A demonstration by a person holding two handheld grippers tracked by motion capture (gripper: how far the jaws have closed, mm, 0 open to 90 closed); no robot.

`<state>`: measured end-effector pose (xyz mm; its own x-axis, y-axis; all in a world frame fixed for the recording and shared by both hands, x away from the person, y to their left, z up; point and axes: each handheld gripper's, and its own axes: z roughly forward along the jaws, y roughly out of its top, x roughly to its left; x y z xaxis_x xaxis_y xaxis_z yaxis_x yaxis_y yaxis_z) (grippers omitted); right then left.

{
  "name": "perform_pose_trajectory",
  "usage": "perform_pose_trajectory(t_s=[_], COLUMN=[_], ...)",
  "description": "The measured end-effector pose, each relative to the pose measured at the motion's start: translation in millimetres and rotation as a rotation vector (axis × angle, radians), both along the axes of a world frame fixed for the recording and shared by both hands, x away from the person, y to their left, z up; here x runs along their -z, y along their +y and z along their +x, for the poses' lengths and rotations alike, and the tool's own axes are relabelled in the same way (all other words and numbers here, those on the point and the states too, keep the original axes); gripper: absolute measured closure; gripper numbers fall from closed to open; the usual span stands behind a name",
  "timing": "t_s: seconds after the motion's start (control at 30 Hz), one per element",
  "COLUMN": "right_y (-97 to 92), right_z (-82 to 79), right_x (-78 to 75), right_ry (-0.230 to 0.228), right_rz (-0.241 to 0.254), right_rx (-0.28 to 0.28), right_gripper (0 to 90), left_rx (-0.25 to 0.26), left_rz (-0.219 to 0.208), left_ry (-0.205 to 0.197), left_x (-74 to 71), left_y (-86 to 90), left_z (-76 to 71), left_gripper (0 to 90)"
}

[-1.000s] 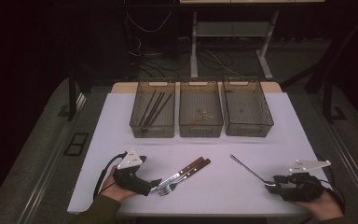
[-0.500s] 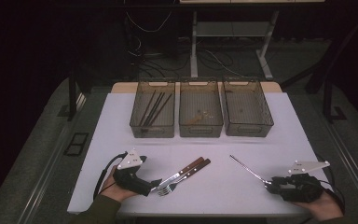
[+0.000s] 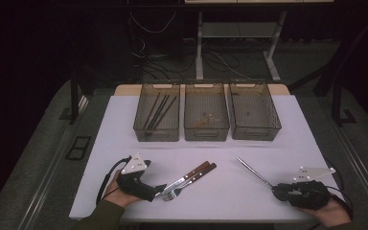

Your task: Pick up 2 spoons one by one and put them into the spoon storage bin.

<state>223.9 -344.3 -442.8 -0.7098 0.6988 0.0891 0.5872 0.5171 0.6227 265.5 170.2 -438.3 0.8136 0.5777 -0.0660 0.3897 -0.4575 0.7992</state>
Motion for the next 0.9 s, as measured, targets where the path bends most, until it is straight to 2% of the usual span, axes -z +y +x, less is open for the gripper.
perform_pose_trajectory(t_s=[0.17, 0.33, 0.67, 0.8, 0.9], right_y=[4.0, 5.4, 8.2, 7.3, 5.8], right_z=[-1.3, -2.7, -1.2, 2.9, 6.3], right_x=[-2.1, -6.0, -8.2, -9.4, -12.0], right_ry=[-0.016, -0.030, -0.036, -0.052, -0.065], right_rz=[0.004, 0.040, 0.041, 0.038, 0.036], right_rx=[-0.024, -0.038, -0.045, -0.023, 0.003], right_gripper=[78.3, 87.1, 88.1, 88.1, 88.1], left_rx=[-0.002, 0.001, 0.021, 0.032, 0.036], left_rz=[0.000, -0.002, -0.018, -0.032, -0.041], left_ry=[-0.001, -0.001, 0.001, -0.006, 0.003], left_x=[0.1, 0.5, 3.2, 4.5, 5.4], left_y=[0.0, -0.2, 0.2, 0.6, 1.3], left_z=[0.1, 0.2, 2.0, 2.8, 3.7], left_gripper=[0.0, 0.0, 0.0, 0.0, 0.0])
